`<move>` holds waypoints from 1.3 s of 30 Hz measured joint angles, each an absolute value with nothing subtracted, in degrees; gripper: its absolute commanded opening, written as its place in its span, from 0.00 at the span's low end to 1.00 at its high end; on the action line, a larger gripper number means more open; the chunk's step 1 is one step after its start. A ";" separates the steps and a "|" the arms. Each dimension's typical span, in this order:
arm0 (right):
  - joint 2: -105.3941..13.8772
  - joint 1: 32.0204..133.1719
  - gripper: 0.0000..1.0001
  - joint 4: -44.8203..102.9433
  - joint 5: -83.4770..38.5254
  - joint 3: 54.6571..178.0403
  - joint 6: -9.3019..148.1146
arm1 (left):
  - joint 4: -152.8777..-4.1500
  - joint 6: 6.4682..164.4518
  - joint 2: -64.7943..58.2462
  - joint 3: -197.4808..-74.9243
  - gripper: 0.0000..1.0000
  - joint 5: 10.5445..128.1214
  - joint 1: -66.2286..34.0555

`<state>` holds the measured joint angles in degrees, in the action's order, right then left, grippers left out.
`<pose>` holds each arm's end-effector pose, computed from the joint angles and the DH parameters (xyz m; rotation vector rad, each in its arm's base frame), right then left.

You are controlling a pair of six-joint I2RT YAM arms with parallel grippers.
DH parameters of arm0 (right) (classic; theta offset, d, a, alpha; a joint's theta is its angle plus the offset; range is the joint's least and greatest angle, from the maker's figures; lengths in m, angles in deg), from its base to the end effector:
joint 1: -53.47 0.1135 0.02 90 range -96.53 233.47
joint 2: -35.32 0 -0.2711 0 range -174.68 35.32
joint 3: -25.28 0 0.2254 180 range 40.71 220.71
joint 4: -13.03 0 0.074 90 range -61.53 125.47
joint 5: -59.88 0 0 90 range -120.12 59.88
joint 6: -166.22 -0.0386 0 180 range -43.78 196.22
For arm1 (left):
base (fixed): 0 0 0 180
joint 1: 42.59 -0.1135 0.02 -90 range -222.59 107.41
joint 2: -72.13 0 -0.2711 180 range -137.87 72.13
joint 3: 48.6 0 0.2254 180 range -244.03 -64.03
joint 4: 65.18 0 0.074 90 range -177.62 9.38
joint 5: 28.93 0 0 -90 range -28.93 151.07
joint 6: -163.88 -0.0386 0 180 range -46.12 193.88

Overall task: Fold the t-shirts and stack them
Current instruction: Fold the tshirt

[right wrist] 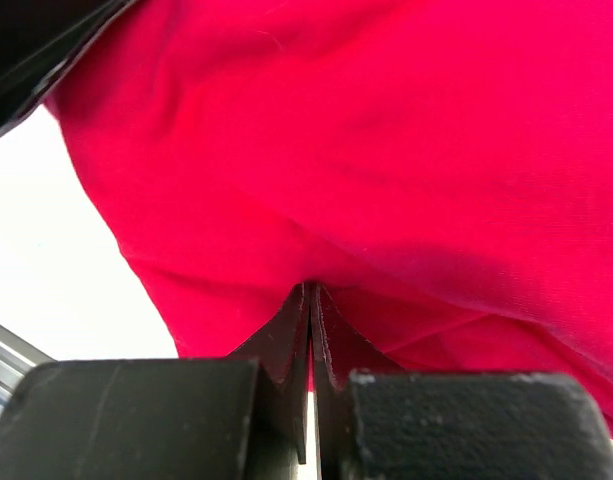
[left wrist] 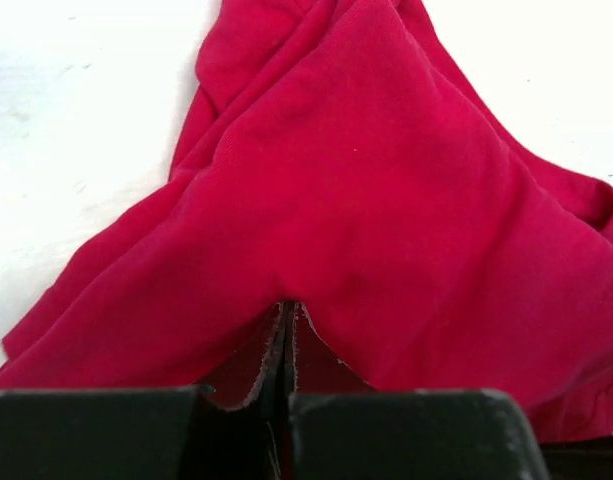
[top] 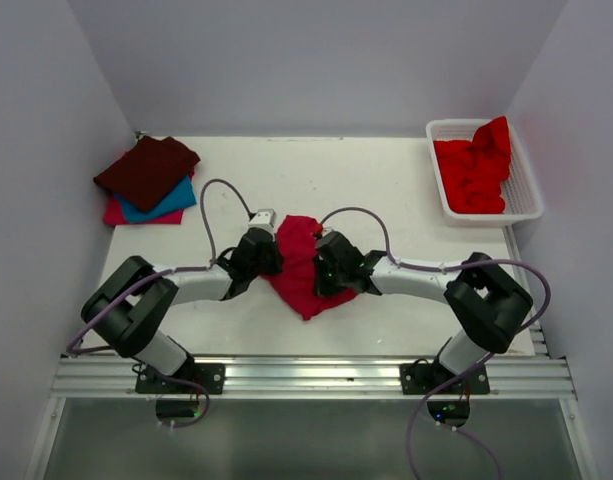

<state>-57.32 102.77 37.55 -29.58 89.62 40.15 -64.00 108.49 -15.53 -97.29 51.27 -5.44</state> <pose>0.1947 0.2269 0.1877 -0.3043 2.5880 0.6032 0.2213 -0.1595 0.1740 -0.0449 2.2648 -0.4928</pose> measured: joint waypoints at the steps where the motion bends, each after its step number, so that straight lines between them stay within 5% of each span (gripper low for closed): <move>1: -57.32 103.01 0.00 37.57 -29.65 89.47 40.08 | -63.56 107.81 -16.97 -98.05 0.00 52.12 -5.57; 14: -53.10 104.10 0.00 39.45 -34.26 84.59 38.88 | -65.18 108.36 -23.13 -104.89 0.00 54.92 -6.77; 28: -48.34 97.19 0.00 56.63 -43.26 83.59 38.94 | -64.39 118.15 -8.99 -88.79 0.00 58.20 -5.96; 38: -53.65 93.30 0.00 58.53 -45.71 91.39 44.56 | -61.77 130.06 -6.89 -85.11 0.00 57.69 9.44; 39: -53.86 93.30 0.00 58.60 -45.73 92.35 45.11 | -62.68 130.72 -6.04 -85.01 0.09 57.30 10.91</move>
